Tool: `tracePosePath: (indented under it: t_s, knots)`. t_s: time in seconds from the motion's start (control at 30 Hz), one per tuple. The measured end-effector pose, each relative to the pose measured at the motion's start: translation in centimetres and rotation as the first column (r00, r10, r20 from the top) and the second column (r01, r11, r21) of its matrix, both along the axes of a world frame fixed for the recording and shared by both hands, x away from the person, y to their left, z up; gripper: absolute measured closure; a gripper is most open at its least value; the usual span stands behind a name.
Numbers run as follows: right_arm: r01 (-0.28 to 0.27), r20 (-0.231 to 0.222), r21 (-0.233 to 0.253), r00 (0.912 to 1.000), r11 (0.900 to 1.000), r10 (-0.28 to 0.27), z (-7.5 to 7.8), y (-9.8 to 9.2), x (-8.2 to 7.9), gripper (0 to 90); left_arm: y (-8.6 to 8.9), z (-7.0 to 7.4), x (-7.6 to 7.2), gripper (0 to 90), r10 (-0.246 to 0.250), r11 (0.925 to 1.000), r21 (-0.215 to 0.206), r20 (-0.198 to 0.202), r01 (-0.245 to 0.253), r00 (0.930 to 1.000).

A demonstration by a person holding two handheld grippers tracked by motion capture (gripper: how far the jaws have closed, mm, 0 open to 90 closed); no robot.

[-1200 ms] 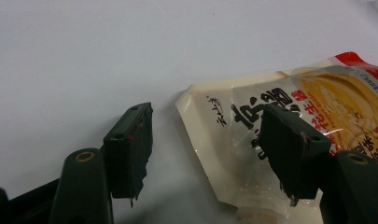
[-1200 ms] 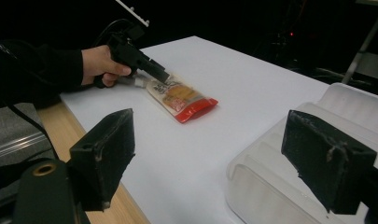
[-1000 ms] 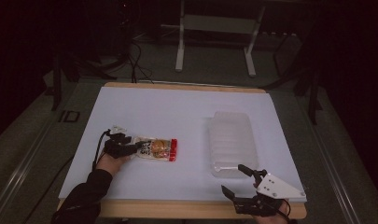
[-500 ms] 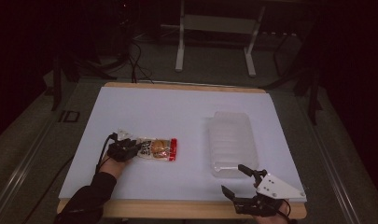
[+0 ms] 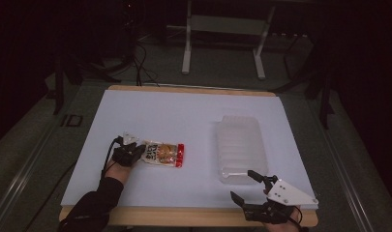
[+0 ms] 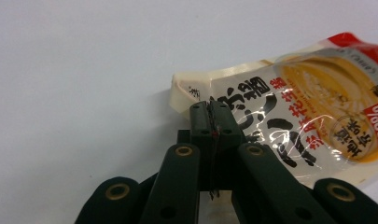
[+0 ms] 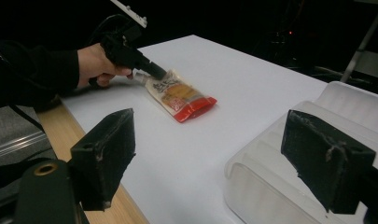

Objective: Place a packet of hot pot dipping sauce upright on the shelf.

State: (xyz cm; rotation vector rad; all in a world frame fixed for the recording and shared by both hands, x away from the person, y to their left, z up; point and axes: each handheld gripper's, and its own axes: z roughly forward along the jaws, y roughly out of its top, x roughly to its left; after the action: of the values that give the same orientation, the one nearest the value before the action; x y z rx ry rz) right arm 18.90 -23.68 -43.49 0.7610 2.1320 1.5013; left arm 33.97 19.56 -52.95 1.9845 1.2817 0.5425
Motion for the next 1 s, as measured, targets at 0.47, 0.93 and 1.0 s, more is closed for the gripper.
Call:
tracePosePath:
  t_s: [0.47, 0.93, 1.0]
  knots:
    - [0.005, -0.003, 0.004, 1.0000, 1.000, -0.005, 0.0, 0.0, 0.0, 19.8, -1.2, 4.3, -0.8, 90.0, -0.059, 0.9973, -0.039, 0.092, 0.062, 0.9940]
    - [0.001, 0.001, 0.003, 1.0000, 1.000, -0.001, 0.1, 0.0, 0.0, 19.9, -3.7, 7.8, -1.7, 90.0, -0.130, 0.9878, -0.062, 0.169, 0.143, 0.9769]
    - [0.002, 0.001, 0.006, 1.0000, 1.000, -0.002, 0.1, 0.0, 0.0, 20.5, -4.0, 8.0, -1.7, 90.0, -0.138, 0.9870, -0.059, 0.174, 0.150, 0.9750]
